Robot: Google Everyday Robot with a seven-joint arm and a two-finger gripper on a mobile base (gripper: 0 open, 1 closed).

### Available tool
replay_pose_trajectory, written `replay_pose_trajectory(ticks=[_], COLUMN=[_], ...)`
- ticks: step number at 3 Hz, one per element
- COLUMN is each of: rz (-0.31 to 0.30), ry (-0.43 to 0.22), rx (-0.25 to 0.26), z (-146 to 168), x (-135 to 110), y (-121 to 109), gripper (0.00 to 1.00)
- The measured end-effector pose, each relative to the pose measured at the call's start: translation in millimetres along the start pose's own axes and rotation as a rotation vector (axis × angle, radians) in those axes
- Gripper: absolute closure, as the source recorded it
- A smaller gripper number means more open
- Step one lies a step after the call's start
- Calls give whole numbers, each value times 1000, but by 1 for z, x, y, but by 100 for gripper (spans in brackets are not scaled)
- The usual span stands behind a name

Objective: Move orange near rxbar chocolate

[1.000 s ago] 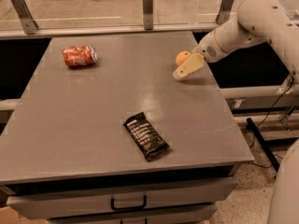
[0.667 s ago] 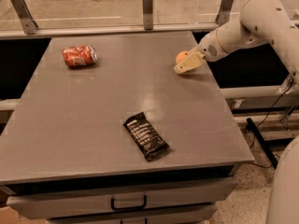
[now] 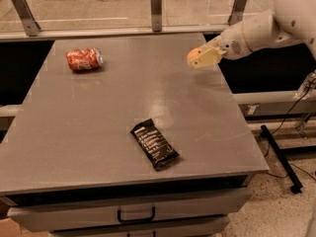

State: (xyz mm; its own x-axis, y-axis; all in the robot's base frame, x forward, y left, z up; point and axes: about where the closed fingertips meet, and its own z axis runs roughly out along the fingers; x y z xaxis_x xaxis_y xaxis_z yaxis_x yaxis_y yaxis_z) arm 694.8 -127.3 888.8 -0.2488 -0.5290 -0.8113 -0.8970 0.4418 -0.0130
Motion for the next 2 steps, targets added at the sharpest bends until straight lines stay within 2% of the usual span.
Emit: replay_pose_trajectory(ticks=[1,2], rz=[-82,-82], ry=[-92,-92], rx=[-10,-10], z=[-46,-46], x=[-32,-32], y=[17,17], gripper=[100,100])
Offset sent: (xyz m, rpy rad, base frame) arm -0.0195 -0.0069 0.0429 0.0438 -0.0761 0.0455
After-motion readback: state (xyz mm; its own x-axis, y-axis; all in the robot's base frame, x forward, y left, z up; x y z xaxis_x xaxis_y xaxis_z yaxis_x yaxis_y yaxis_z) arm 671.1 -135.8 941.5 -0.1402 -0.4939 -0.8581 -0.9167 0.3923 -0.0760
